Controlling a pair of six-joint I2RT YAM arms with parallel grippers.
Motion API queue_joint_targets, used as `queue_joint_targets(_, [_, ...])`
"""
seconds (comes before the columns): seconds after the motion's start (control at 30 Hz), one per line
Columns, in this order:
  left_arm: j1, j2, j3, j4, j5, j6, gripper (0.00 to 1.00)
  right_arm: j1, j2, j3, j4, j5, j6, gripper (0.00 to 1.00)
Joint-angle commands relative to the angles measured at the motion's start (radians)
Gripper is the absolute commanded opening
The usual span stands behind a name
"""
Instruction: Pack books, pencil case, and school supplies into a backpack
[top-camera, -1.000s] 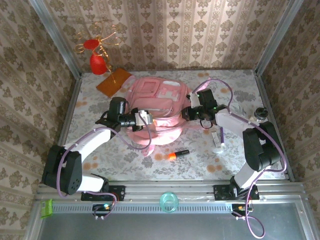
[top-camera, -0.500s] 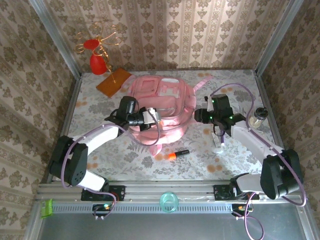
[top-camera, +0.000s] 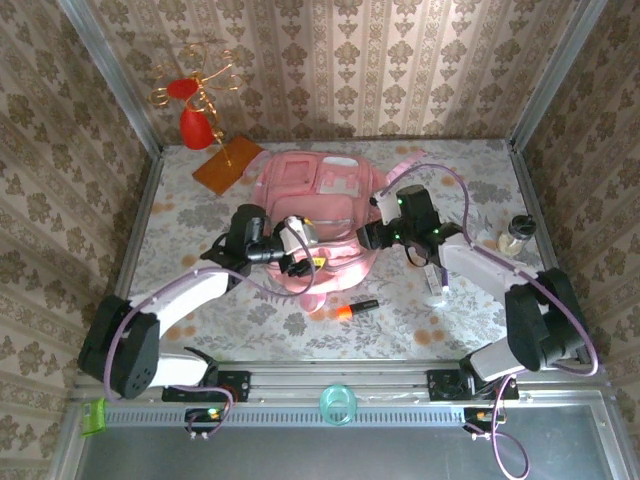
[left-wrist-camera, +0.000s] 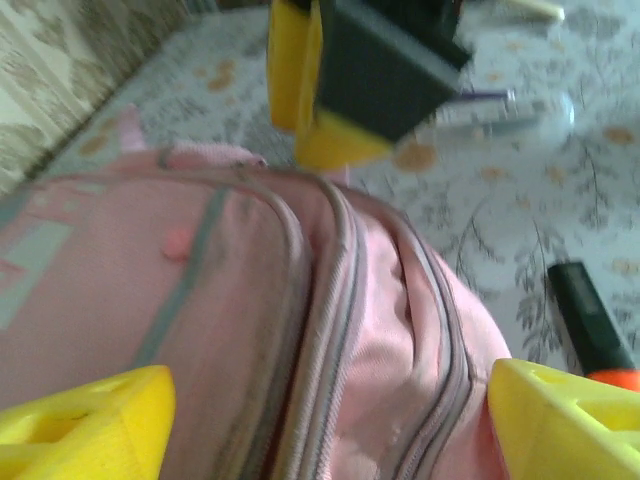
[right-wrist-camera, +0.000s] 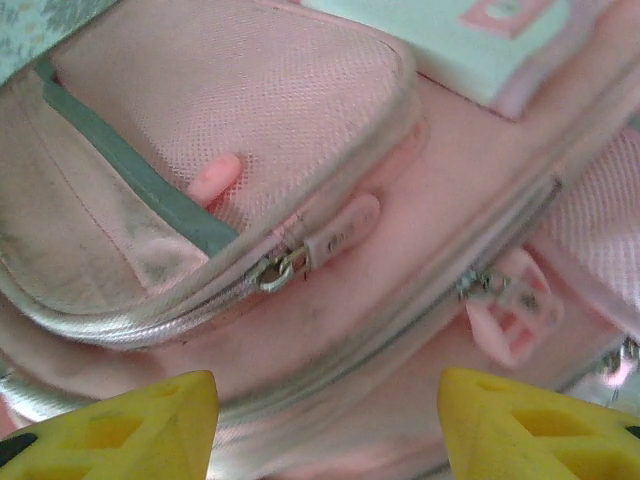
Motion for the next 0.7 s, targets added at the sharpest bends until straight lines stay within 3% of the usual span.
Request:
queue_joint_targets(0.0, [0.036,-0.053,-0.030,0.148,-0.119,-0.354,0.85,-0.031,0.051,0.050,0.065,-0.071,-0.199,0.60])
queue_joint_targets(0.07, [0.072,-0.067,-0.031,0.116,-0.235,-0.534,0.86,-0.047,0.080,0.066,0.073,-0.090,-0.238,0.60])
queue_joint_targets(0.17, [0.132,-0.060,0.026,-0.067,-0.355,-0.745,0.81,-0.050,0.132,0.099,0.056,-0.102,-0.327,0.59])
queue_joint_targets(0.33, [0.171,-0.024,0.067,-0.181,-0.382,-0.842,0.78,-0.053,0.190,0.143,-0.019,-0.213,-0.494,0.58])
queue_joint_targets(0.67, [0.216,0.101,0.093,-0.185,-0.308,-0.919,0.75,-0.052,0.214,0.149,-0.078,-0.315,-0.650,0.57])
